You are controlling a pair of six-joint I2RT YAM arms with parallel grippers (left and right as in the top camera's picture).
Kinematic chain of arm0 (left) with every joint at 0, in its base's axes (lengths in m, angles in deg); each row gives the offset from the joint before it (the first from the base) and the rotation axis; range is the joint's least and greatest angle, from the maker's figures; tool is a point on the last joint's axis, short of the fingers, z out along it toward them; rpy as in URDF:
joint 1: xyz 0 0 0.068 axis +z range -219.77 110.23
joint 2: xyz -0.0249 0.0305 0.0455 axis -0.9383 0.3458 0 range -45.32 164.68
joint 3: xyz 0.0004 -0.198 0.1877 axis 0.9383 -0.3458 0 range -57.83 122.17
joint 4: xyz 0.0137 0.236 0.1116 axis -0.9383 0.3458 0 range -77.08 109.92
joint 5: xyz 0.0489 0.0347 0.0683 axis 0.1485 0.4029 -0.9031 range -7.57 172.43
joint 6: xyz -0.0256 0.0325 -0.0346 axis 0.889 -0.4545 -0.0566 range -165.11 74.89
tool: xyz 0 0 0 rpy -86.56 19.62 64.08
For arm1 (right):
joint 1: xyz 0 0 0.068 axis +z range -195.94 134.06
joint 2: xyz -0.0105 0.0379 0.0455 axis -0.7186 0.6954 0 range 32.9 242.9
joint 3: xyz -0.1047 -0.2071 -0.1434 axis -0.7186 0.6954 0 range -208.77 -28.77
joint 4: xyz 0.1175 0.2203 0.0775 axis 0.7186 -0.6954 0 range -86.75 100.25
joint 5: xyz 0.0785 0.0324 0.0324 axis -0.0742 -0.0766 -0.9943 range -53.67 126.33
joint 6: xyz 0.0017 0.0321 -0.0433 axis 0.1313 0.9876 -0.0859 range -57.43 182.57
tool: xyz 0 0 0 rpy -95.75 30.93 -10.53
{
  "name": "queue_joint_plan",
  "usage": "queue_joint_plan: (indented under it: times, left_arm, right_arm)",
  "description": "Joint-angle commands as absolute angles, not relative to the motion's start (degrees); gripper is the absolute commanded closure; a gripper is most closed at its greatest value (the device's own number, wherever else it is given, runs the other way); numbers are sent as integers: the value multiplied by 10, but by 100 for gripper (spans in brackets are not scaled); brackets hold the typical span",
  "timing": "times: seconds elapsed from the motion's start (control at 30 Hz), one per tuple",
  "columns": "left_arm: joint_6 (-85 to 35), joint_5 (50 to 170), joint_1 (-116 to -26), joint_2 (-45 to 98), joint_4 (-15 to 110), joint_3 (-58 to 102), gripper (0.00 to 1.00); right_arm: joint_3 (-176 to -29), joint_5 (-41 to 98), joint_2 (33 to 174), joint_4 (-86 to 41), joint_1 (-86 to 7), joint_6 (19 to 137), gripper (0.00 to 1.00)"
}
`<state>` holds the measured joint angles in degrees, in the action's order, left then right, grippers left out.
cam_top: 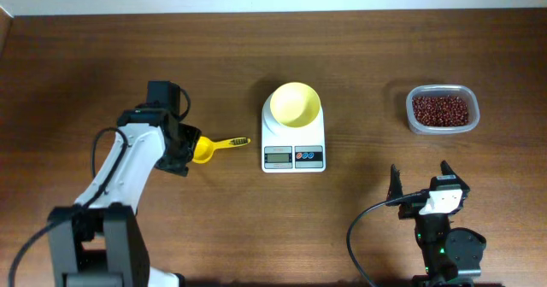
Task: Scoop item into bowl and weigh 50g on scale
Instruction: 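Close the left gripper on the yellow scoop and lift it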
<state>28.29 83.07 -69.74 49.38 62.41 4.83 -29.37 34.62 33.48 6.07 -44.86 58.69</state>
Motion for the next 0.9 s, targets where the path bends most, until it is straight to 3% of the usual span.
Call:
queue_joint_plan:
  times: [0.0, 0.17, 0.4, 0.87]
  left_arm:
    - [291, 842, -711, 531, 604, 52, 38]
    - [291, 842, -733, 568, 560, 52, 38]
    - [291, 837, -733, 596, 561, 52, 51]
    - [291, 835, -733, 596, 560, 52, 65]
  right_arm:
    - [-291, 347, 331, 57, -452, 585, 1]
    - [-291, 347, 331, 57, -452, 585, 1]
    - [-291, 347, 331, 57, -452, 585, 1]
    - [-291, 347, 331, 57, -452, 585, 1]
